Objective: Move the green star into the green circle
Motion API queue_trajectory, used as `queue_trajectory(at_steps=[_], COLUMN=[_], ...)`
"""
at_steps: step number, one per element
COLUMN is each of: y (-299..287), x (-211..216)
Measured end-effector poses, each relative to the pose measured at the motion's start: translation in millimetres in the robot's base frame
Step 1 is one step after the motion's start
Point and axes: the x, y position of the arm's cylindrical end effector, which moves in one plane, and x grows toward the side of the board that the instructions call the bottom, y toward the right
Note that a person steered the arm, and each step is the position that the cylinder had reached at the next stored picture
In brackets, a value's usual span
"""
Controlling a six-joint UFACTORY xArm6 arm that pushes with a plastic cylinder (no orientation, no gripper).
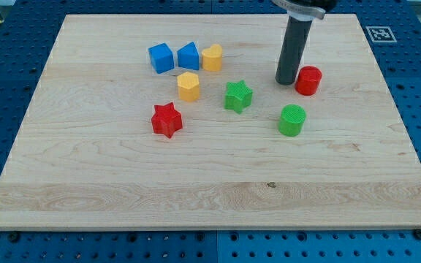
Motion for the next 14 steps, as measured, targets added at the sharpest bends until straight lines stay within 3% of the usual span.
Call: queue_trajectory(at_steps=[4,7,9,12,13,14], y=[-119.1,-82.9,-98.2,-22.6,-28.3,-35.9], x=[3.6,46.2,71.0,77.9,86.1,125.2])
